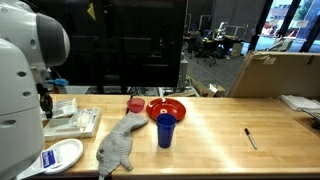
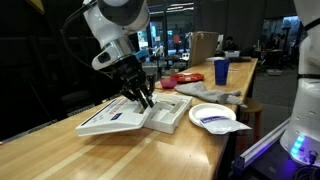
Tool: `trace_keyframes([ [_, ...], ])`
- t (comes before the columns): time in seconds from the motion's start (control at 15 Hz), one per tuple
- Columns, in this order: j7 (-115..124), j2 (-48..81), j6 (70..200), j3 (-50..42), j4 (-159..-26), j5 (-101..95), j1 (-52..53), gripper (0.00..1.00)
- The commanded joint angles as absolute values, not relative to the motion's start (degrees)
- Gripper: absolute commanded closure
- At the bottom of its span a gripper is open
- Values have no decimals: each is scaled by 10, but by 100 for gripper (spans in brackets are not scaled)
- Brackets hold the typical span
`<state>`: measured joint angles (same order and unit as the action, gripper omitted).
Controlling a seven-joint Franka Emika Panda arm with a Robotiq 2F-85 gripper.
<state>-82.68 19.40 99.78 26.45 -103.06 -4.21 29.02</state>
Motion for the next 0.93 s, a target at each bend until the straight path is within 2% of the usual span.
trace_keyframes([
  [0.0, -841, 225, 943, 278, -973, -66, 304, 95],
  [0.4, -872, 259, 898, 294, -919, -79, 335, 95],
  [0.87, -903, 274, 939, 293, -895, -68, 365, 95],
])
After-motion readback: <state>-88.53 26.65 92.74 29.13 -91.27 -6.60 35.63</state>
